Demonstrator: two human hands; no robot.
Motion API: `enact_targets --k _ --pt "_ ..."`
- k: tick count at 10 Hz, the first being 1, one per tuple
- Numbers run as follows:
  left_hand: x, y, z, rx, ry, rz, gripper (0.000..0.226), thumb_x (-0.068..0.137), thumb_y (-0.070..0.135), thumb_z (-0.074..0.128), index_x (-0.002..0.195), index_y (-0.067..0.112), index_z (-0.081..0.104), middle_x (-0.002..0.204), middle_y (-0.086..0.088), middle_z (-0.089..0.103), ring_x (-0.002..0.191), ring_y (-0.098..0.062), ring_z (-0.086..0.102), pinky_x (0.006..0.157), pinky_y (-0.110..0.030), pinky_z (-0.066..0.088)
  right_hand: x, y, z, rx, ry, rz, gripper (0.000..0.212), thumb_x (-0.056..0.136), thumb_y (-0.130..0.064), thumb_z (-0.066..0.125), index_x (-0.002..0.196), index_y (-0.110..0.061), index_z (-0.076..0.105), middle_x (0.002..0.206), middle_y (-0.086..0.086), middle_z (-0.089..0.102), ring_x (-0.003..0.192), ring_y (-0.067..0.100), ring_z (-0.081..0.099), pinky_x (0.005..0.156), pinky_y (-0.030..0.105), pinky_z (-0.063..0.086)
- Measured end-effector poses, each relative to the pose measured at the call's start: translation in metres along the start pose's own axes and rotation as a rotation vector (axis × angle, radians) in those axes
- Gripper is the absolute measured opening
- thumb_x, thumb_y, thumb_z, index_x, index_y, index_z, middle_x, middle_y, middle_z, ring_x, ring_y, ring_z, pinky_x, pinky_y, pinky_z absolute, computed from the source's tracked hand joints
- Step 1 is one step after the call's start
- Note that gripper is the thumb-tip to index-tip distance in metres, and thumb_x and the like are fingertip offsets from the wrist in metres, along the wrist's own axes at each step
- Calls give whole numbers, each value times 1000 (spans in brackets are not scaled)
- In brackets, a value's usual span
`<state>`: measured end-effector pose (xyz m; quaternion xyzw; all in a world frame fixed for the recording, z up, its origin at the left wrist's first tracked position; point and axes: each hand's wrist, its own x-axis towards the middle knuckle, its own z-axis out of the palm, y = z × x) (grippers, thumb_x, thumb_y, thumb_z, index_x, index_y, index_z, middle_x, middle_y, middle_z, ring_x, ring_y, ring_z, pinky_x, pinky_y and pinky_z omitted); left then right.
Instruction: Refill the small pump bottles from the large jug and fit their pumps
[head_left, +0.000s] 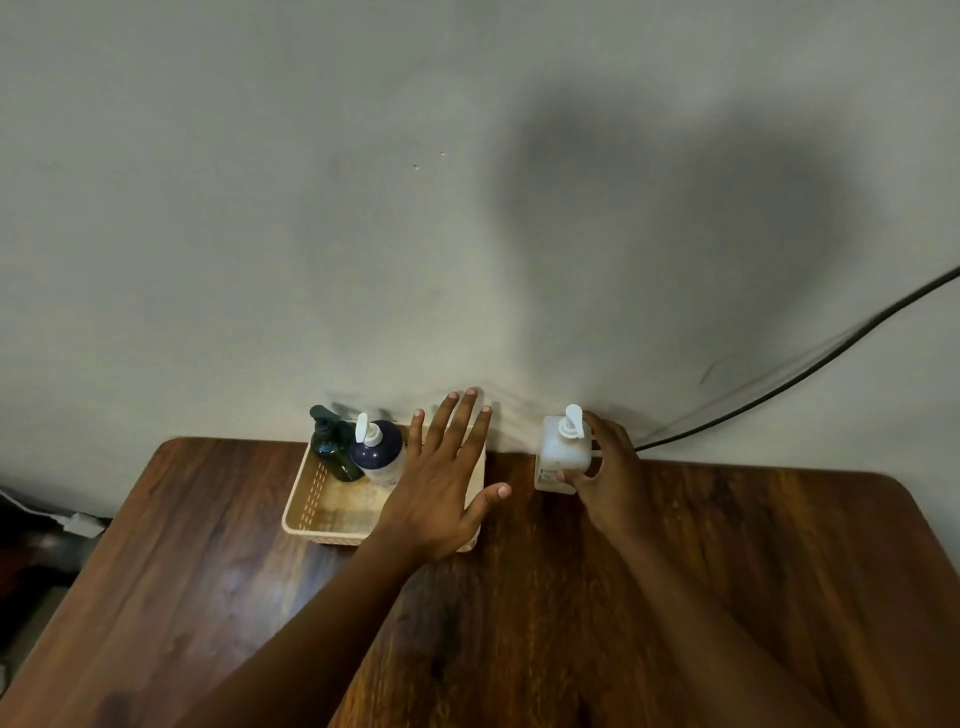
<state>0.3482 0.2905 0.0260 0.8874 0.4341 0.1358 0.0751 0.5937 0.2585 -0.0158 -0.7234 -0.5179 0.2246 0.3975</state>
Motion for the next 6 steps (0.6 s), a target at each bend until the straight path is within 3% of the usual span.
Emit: enact_targets --k 1,2,4,5,6 --pt "3 -3 3 -7 2 4 86 102 69 25 169 20 3 177 -2 -10 164 -23 -10 130 -57 -4 3 -1 1 -11 1 14 78 72 -3 86 137 -24 49 140 -2 51 121 14 52 81 8 47" --pt "3 -4 6 -1 8 -3 85 103 69 25 169 21 2 177 -2 -11 164 -23 -11 130 -57 -4 3 -6 1 23 -8 62 77 74 -3 84 138 -21 45 143 -1 51 125 19 52 91 37 57" --pt "0 0 -4 5 18 -7 86 102 70 25 169 21 2 177 -2 -10 164 -23 -10 130 -60 -1 -7 -13 -4 -34 -30 38 88 75 -19 86 145 -20 34 148 1 44 130 20 47 99 37 51" --pt "-1 2 -18 21 58 -11 86 103 71 23 169 22 2 177 -1 -10 164 -23 -9 130 -58 -3 -15 -25 -11 -49 21 -20 94 79 -42 80 152 -26 24 154 1 35 138 19 36 102 32 42" --pt "-5 9 -40 34 85 -25 86 103 71 24 169 22 1 177 -1 -11 164 -24 -9 129 -58 -5 -23 -48 -27 -185 84 -194 90 84 -70 54 154 -25 22 157 3 31 141 21 31 106 38 40"
